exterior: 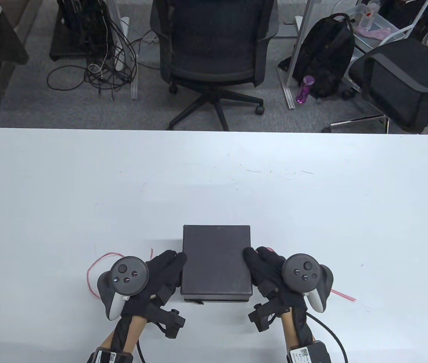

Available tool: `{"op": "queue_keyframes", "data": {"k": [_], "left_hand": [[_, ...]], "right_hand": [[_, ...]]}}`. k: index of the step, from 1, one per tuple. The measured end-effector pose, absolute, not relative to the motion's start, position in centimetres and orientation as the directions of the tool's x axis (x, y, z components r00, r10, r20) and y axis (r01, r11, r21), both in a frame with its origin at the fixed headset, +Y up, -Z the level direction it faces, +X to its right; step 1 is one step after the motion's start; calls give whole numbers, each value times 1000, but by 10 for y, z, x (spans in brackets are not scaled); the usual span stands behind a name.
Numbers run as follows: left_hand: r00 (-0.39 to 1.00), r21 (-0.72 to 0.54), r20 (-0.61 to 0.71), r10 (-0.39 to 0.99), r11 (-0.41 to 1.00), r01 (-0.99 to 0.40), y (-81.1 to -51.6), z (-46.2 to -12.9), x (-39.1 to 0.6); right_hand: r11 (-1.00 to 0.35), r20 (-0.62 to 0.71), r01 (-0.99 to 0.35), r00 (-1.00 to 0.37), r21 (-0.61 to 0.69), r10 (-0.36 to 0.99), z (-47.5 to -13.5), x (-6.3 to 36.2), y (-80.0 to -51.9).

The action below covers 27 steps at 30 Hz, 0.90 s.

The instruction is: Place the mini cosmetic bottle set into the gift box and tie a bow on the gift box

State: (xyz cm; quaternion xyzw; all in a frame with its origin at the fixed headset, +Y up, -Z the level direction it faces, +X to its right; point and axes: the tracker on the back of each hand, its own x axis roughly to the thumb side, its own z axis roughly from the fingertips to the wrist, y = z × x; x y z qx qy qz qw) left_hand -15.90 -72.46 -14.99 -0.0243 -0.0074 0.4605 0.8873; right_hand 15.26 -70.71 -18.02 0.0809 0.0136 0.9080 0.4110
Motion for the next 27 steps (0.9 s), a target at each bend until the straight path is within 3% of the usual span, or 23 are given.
{"op": "queue_keyframes", "data": {"k": [9, 16, 19, 21, 23, 24, 27], "left_hand": [[655, -88, -22, 756, 651, -754, -721, -150, -154], [796, -86, -36, 605, 791, -605, -707, -148, -153], [754, -66, -91, 651, 752, -656, -699, -150, -170], [661, -72, -103, 743, 658, -750, -695, -151, -185], [504, -115, -119, 856, 492, -863, -696, -153, -196], [379, -155, -135, 916, 358, -921, -699, -154, -200], [74, -201, -131, 989, 46, -978, -705, -156, -203]], "right_hand": [[-694, 117, -702, -684, 162, 720, -183, 151, -708], [-833, 125, -542, -824, 111, 553, -178, 146, -692], [-802, 95, -597, -797, 22, 596, -177, 161, -682], [-685, 98, -729, -681, 9, 726, -178, 172, -680], [-432, 84, -901, -429, 28, 900, -179, 182, -684], [-230, 72, -971, -225, 70, 972, -181, 186, -688], [183, 88, -955, 208, 233, 974, -184, 188, -694]]}}
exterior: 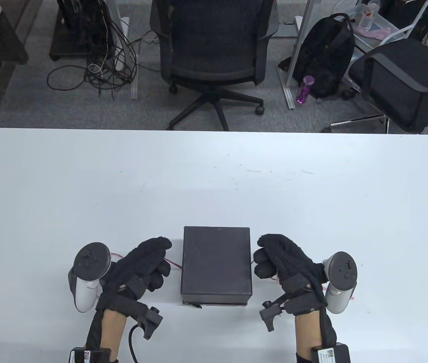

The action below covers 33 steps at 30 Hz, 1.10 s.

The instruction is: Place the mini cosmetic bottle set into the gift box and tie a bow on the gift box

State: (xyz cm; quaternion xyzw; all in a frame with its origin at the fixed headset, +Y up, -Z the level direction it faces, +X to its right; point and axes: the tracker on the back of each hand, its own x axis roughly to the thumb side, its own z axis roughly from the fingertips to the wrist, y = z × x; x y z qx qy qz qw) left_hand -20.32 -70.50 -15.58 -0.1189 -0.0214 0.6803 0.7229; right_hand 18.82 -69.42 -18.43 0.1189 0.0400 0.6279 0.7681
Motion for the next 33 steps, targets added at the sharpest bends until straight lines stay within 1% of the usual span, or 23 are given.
{"op": "queue_keyframes", "data": {"k": [1, 2, 3, 4, 5, 7, 9, 12, 14, 15, 18, 19, 21, 24, 26, 29, 33], "left_hand": [[-51, -239, -103, 993, -74, -968, -706, -157, -202], [-122, -267, -87, 989, -141, -953, -706, -158, -201], [-213, -315, -59, 975, -220, -923, -704, -158, -200], [-258, -347, -29, 966, -251, -903, -700, -158, -200], [-264, -356, -20, 964, -253, -900, -698, -157, -200], [-218, -338, 34, 975, -194, -921, -685, -159, -203], [-164, -292, 91, 982, -131, -947, -664, -164, -205], [-157, -265, 152, 976, -113, -958, -632, -168, -205], [-148, -240, 180, 972, -103, -965, -612, -168, -205], [-134, -222, 196, 971, -89, -971, -606, -168, -206], [-79, -149, 268, 960, -39, -988, -584, -166, -207], [-63, -124, 274, 960, -30, -992, -579, -165, -208], [-34, -106, 275, 961, -5, -994, -576, -165, -208], [3, -92, 266, 964, 28, -995, -577, -165, -207], [7, -91, 279, 960, 33, -995, -574, -166, -208], [-5, -105, 304, 953, 28, -994, -561, -167, -207], [12, -72, 342, 939, 39, -997, -542, -165, -205]], "right_hand": [[291, 89, -903, 334, 315, 939, -185, 189, -693], [330, 92, -870, 387, 366, 918, -186, 189, -692], [352, 101, -827, 435, 439, 895, -185, 189, -686], [334, 132, -803, 449, 493, 884, -183, 190, -679], [316, 155, -801, 446, 509, 881, -182, 190, -674], [262, 216, -823, 414, 504, 884, -181, 192, -659], [210, 256, -857, 360, 471, 897, -183, 192, -639], [167, 311, -883, 324, 439, 894, -184, 190, -614], [158, 320, -888, 314, 431, 894, -185, 187, -602], [149, 322, -895, 301, 421, 898, -186, 186, -598], [68, 325, -934, 190, 350, 926, -191, 182, -593], [38, 324, -942, 152, 334, 934, -192, 180, -592], [24, 328, -947, 135, 320, 935, -194, 176, -589], [91, 389, -953, 204, 289, 898, -193, 173, -574], [113, 415, -956, 222, 272, 882, -190, 171, -565], [65, 445, -970, 167, 236, 880, -186, 170, -559], [-38, 449, -988, 34, 151, 893, -183, 167, -556]]}}
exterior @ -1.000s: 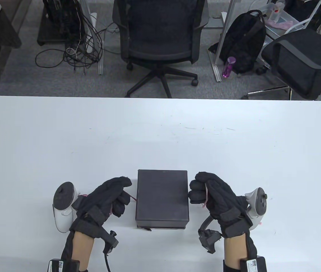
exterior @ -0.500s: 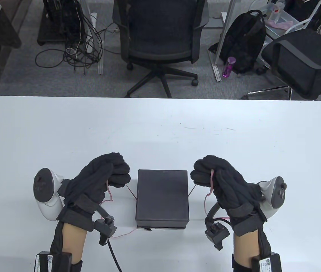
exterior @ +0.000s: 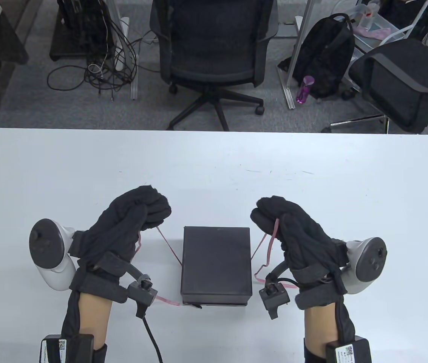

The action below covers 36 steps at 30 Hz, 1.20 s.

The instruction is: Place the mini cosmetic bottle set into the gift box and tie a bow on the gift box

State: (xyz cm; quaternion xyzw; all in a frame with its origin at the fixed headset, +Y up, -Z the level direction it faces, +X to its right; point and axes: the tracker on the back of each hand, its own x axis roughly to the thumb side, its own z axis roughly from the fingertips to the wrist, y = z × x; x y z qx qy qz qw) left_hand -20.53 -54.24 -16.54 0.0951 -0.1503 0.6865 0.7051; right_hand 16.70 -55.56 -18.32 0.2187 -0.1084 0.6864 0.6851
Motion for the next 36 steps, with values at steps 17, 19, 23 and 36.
{"op": "queue_keyframes", "data": {"k": [17, 19, 23, 36], "left_hand": [[43, -104, 373, 927, 88, -991, -543, -154, -190], [68, -110, 369, 927, 116, -987, -548, -154, -187], [122, -105, 369, 921, 172, -980, -568, -151, -178], [272, -23, 403, 874, 307, -952, -644, -130, -141]], "right_hand": [[-43, 493, -994, 13, 103, 870, -175, 165, -544], [-75, 492, -992, -18, 97, 870, -175, 164, -547], [-155, 499, -985, -94, 81, 861, -172, 158, -560], [-344, 466, -936, -271, 76, 842, -149, 133, -611]]}}
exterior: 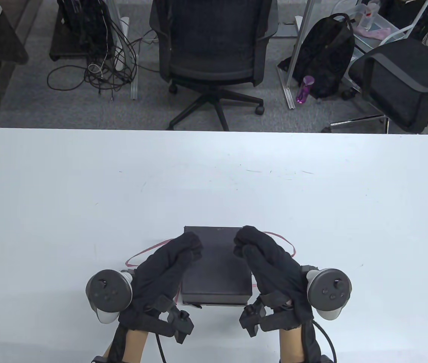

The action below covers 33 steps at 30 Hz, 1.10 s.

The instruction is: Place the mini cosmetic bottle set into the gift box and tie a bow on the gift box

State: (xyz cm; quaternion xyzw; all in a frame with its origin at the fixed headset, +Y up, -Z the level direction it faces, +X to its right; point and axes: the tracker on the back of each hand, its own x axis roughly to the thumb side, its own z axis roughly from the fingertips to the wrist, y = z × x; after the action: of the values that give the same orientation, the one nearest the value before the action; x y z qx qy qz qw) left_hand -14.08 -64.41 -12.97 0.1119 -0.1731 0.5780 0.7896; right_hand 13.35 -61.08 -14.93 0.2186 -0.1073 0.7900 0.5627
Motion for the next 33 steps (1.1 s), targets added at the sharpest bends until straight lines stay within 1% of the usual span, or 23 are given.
{"op": "queue_keyframes", "data": {"k": [3, 5, 7, 11, 16, 24, 27, 33], "left_hand": [[229, -63, 387, 893, 273, -960, -654, -131, -134], [221, -106, 373, 901, 279, -954, -659, -131, -131], [203, -117, 367, 908, 262, -958, -662, -131, -129], [158, -195, 354, 922, 238, -952, -667, -132, -126], [111, -255, 324, 940, 199, -946, -675, -134, -123], [-64, -432, 230, 971, 43, -901, -685, -137, -116], [-108, -471, 212, 971, 5, -882, -685, -136, -114], [-140, -510, 191, 971, -23, -860, -685, -134, -107]], "right_hand": [[-394, 461, -916, -318, 75, 829, -146, 128, -616], [-436, 469, -897, -357, 69, 808, -143, 125, -621], [-451, 466, -891, -376, 55, 801, -144, 123, -624], [-506, 464, -859, -420, 74, 780, -144, 119, -628], [-564, 470, -824, -474, 61, 744, -143, 110, -634], [-651, 471, -755, -549, 74, 690, -139, 91, -639], [-685, 476, -726, -582, 61, 660, -138, 86, -640], [-703, 486, -708, -594, 62, 641, -137, 79, -642]]}}
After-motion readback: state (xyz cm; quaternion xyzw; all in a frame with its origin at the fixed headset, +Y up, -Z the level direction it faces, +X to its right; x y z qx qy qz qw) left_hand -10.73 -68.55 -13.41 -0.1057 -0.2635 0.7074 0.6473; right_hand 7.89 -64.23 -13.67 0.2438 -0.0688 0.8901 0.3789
